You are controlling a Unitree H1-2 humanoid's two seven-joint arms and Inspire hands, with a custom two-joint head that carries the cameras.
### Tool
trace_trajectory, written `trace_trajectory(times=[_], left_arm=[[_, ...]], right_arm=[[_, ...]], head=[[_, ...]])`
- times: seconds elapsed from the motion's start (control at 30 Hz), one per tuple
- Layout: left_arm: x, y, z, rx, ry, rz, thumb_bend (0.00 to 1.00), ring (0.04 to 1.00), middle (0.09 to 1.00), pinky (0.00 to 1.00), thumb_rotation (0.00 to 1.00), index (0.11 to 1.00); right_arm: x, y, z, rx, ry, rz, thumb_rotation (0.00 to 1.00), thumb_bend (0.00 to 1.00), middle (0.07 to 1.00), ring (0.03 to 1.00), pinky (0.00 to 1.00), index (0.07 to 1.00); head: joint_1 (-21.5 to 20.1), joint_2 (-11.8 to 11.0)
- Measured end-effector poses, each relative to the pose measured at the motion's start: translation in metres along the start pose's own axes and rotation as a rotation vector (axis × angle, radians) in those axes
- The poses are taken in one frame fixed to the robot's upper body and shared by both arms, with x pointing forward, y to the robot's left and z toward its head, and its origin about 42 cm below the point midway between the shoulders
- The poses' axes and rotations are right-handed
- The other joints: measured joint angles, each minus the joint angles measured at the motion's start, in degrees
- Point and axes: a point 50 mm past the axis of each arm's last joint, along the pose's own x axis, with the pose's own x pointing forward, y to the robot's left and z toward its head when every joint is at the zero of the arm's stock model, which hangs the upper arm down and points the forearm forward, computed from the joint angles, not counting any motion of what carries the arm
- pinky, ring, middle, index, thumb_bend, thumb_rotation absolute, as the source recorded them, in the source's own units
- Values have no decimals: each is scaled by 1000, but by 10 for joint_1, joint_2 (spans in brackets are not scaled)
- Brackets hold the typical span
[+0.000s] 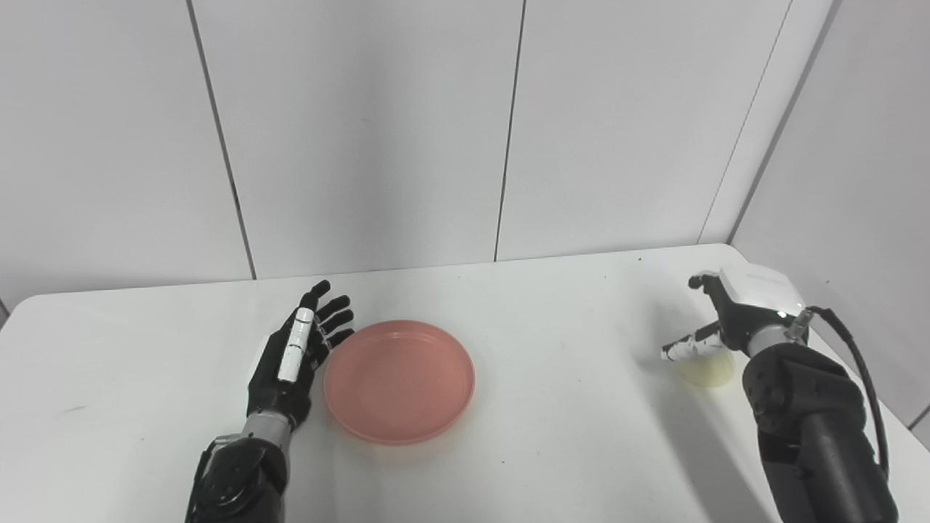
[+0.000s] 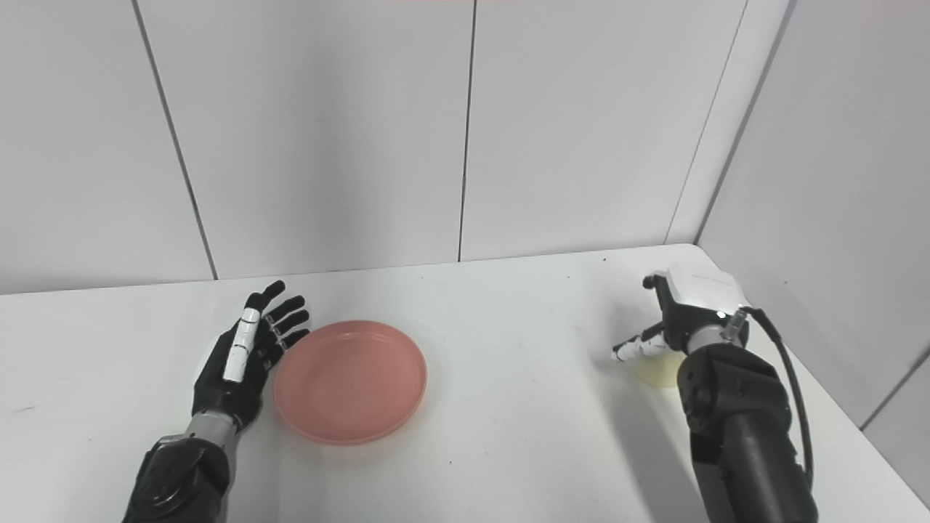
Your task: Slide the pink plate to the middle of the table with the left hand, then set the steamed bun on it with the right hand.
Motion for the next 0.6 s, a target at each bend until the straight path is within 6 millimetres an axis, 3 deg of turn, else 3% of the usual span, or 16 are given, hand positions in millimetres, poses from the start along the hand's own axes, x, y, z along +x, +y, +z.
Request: trace_trajectory(times=[0.17, 0.6], left_arm=[[0, 2, 1, 11, 2, -4, 692, 817, 811, 760, 800, 873], [0, 1, 1, 15, 4, -12, 708, 818, 810, 763, 788, 868]], right_arm=[[11, 14, -4, -26, 13, 48, 435, 1000, 883, 867, 783, 798], [16, 25, -6, -38, 17, 67, 429, 1000, 899, 892, 882, 809]], head=[[1, 2], [1, 4]])
